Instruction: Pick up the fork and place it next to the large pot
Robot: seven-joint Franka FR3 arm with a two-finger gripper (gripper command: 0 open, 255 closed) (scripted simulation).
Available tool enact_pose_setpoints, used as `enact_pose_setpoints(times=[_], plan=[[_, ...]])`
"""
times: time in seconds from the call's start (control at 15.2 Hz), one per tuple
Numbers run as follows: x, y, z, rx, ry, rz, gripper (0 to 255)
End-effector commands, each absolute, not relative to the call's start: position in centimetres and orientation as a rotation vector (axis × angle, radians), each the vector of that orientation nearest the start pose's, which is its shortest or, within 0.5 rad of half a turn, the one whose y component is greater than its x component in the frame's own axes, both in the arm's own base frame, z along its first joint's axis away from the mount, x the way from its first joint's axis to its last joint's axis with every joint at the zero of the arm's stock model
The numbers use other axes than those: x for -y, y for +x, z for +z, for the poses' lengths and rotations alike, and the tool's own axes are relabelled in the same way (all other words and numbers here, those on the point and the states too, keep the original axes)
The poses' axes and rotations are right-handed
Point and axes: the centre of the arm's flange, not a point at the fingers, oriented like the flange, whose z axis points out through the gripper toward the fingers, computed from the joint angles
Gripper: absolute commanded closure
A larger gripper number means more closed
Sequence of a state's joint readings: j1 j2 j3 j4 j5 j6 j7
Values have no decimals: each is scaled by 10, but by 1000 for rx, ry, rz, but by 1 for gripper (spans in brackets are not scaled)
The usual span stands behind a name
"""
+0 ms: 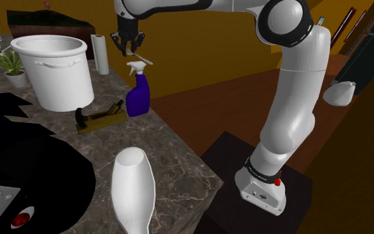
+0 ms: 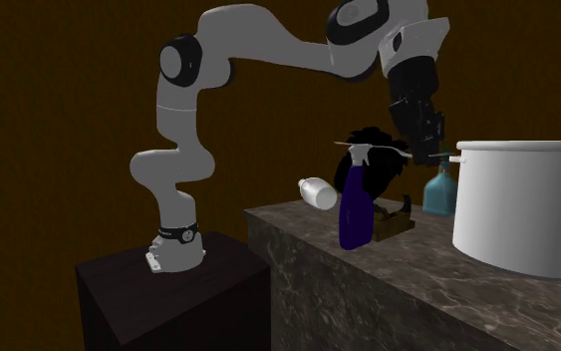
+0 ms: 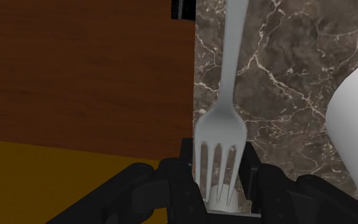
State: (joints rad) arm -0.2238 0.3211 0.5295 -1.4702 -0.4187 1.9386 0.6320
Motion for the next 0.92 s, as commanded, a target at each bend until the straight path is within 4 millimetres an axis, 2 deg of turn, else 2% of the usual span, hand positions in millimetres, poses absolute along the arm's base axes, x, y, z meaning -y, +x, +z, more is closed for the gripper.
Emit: enact_pose_setpoints(times=[0.0,0.86], plan=[[-129,658,525,-405,-3217,-460,255],[-129,658,456,-405,-3217,-460,255]])
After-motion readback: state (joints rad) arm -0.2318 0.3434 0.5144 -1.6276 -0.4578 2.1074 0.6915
